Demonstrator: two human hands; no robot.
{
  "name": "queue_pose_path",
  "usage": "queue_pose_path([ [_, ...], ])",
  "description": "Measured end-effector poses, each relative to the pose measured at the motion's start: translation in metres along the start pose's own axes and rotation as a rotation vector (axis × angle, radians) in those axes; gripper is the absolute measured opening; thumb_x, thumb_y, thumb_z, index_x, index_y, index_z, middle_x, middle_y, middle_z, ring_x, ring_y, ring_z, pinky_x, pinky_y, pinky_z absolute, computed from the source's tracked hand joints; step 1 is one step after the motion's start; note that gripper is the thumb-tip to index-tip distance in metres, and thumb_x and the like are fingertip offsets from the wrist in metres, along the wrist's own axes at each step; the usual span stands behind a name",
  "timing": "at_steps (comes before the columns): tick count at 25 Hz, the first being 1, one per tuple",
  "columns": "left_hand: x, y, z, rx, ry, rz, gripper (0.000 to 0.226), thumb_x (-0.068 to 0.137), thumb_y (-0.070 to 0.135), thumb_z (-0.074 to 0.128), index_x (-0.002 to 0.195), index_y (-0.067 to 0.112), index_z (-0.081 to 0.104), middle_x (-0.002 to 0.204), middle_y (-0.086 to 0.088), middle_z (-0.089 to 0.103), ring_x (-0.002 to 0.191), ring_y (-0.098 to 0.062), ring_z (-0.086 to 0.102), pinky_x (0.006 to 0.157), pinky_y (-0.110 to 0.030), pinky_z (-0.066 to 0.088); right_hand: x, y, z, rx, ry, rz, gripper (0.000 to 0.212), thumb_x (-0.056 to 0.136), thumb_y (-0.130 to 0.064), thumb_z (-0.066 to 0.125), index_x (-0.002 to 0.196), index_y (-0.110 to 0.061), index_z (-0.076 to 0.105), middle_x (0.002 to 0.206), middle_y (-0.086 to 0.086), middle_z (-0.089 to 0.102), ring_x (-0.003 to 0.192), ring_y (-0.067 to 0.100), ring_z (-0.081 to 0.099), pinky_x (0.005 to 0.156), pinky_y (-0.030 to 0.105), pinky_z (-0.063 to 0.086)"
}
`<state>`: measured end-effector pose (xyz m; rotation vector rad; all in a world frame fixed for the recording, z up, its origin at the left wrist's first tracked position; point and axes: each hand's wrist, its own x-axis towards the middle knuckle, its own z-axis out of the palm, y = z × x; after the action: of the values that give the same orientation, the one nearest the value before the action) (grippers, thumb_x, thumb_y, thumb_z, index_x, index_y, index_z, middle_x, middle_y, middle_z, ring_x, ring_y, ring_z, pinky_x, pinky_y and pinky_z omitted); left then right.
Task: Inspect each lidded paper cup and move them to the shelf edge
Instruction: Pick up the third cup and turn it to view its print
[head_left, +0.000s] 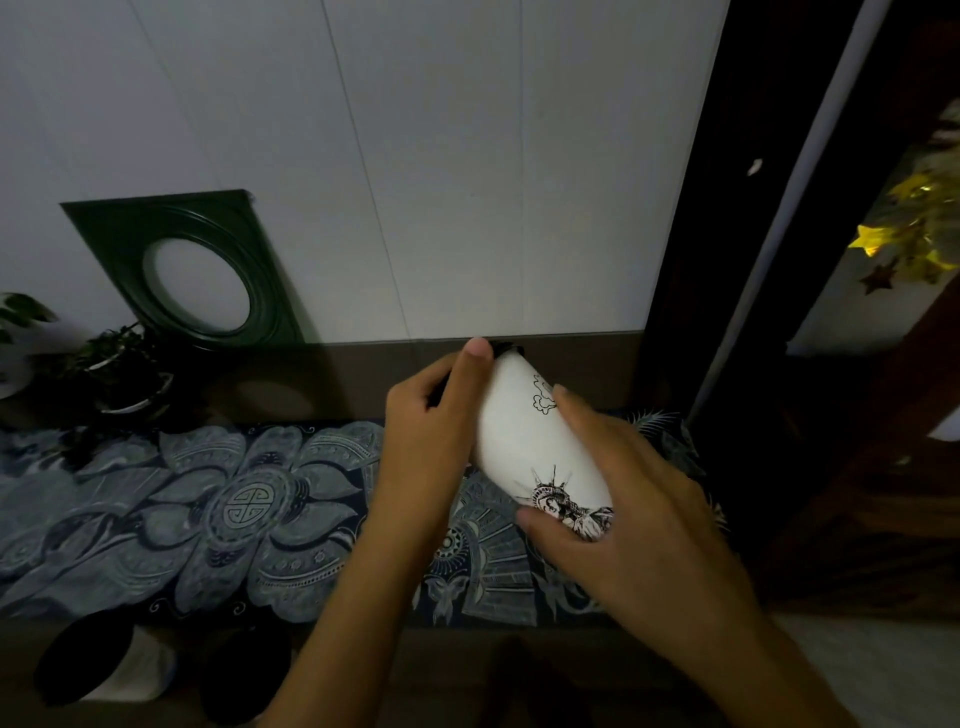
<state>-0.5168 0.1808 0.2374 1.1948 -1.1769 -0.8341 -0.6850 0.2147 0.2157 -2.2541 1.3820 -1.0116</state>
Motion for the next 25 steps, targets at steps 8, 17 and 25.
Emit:
queue_pose_path([
  [8, -0.003, -0.005, -0.009, -0.223, -0.109, -0.016, 0.051, 0.090, 0.058, 0.049, 0.120, 0.025, 0.074, 0.101, -0.008, 0.079, 0.092, -0.025, 0.072, 0.076, -0.036, 0.059, 0.006, 0.009, -0.023, 1.130, -0.393, 0.467, 0.019, 0.095, -0.026, 0.064, 0.100, -0.010, 0.073, 0.072, 0.018, 0.077, 0.055, 0.012, 0.073, 0.047, 0.016, 0.052],
  [17, -0.007, -0.009, 0.008, -0.271, 0.098, -0.321, 0.041, 0.099, 0.051, 0.051, 0.089, 0.022, 0.078, 0.088, -0.009, 0.081, 0.079, -0.022, 0.078, 0.064, -0.035, 0.063, 0.006, 0.004, -0.010, 0.339, 0.158, 0.131, 0.056, 0.085, -0.057, 0.066, 0.130, -0.024, 0.063, 0.128, -0.012, 0.059, 0.107, -0.003, 0.061, 0.080, 0.005, 0.051],
  [25, -0.016, -0.013, 0.008, -0.154, 0.006, -0.047, 0.034, 0.079, 0.062, 0.051, 0.108, 0.058, 0.068, 0.115, 0.010, 0.073, 0.095, -0.011, 0.072, 0.065, -0.029, 0.059, 0.024, 0.012, -0.030, 0.679, 0.146, 0.235, 0.017, 0.091, -0.048, 0.065, 0.097, -0.033, 0.071, 0.094, -0.014, 0.075, 0.083, 0.003, 0.075, 0.046, 0.021, 0.056],
])
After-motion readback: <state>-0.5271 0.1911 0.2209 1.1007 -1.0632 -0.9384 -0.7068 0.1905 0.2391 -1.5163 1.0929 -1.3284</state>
